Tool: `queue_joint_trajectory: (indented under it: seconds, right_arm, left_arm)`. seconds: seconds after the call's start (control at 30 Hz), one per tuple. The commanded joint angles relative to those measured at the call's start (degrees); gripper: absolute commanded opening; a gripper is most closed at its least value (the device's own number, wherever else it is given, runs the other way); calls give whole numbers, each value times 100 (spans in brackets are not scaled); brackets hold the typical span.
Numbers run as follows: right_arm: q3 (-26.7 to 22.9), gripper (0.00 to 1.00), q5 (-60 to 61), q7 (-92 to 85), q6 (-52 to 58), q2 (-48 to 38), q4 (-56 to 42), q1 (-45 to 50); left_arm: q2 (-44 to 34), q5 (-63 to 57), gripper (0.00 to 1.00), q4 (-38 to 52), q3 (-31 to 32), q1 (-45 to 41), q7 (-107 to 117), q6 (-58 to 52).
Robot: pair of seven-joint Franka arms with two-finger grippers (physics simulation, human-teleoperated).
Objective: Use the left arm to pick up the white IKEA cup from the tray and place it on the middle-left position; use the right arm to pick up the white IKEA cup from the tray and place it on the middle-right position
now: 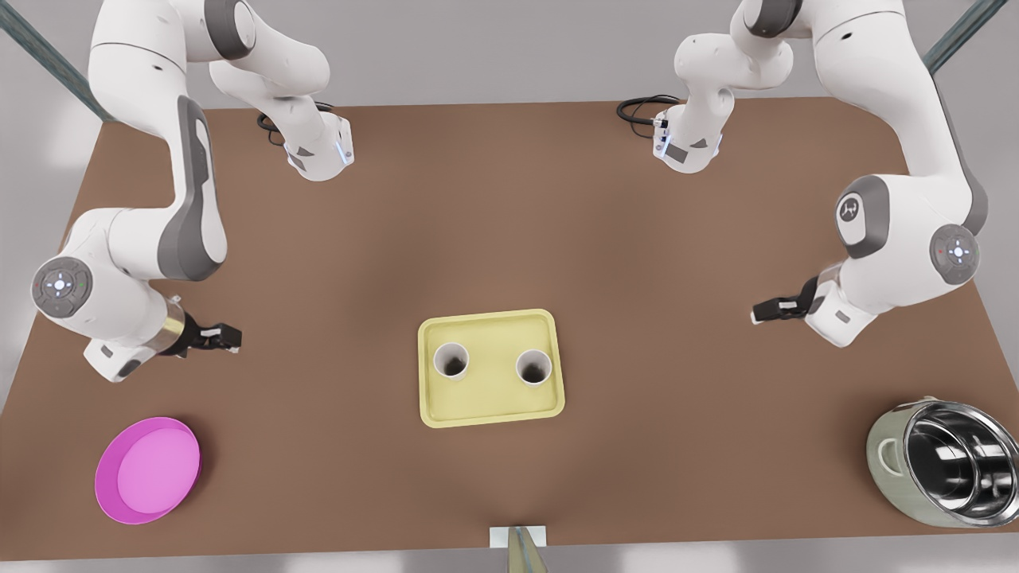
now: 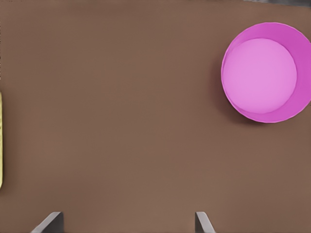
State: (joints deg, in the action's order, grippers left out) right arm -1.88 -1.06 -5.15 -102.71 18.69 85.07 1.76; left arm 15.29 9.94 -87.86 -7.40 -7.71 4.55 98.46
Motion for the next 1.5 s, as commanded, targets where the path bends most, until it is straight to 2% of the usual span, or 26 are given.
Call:
queue_joint_trajectory:
  seconds: [0.0, 0.07, 0.1, 0.13, 0.17, 0.2, 0.23, 0.3, 0.33, 0.4, 0.43, 0.53, 0.63, 0.8, 1.0, 1.47]
  right_arm:
    - [3, 100, -8, -91, -618, -5, 10, 0]
    - [30, 100, -8, -30, -618, 56, -8, 70]
    - [30, 100, -8, 451, -618, 65, -43, 455]
    - [30, 100, -17, 900, -618, 65, -60, 684]
    - [30, 100, -17, 990, -618, 65, -87, 1159]
    - [12, 100, 53, 1016, -618, 83, -104, 1450]
    - [100, 100, 377, 1051, -653, 117, -105, 1511]
    - [109, 100, 449, 1113, -899, 144, -105, 1643]
    - [118, 100, 440, 1271, -899, 232, -113, 1670]
    - [302, 100, 449, 1578, -899, 495, -315, 1696]
    - [442, 100, 449, 1789, -899, 671, -430, 1696]
    - [707, 100, 449, 2115, -1233, 1128, -500, 1696]
    - [750, 100, 449, 2115, -1313, 1401, -685, 1696]
    - [838, 100, 449, 2115, -1488, 1673, -799, 1705]
    - [970, 100, 440, 2115, -1726, 2113, -939, 1810]
    - [979, 100, 449, 2045, -1901, 2456, -667, 1837]
  left_arm:
    - [-52, -10, 100, -21, 11, -11, 380, 710]
    - [-52, 16, 100, 5, 186, -29, 389, 788]
    - [-35, -36, 100, -3, 292, -283, 389, 1324]
    - [-26, -27, 100, 23, 371, -432, 432, 1368]
    - [-35, -54, 100, 49, 415, -1012, 591, 1369]
    - [18, -429, 100, 49, 415, -1635, 1677, 1404]
    - [53, -852, 100, 41, 415, -2127, 2128, 1413]
    - [509, -976, 100, 128, 406, -2796, 3306, 1413]
    - [975, -1038, 100, 533, 415, -2894, 3632, 1395]
    - [1327, -1160, 100, 533, 406, -3342, 4221, 1465]
    - [1433, -1196, 100, 533, 380, -3334, 4371, 1896]
    - [1899, -1108, 100, 533, 397, -3281, 4520, 2291]
    - [2145, -1108, 100, 524, 406, -3439, 4696, 2774]
    - [2918, -1108, 100, 1614, 371, -3000, 4010, 2977]
    - [3121, -1135, 100, 1807, 345, -2771, 3703, 3039]
    - [3121, -1187, 100, 1113, 380, -2973, 3720, 3197]
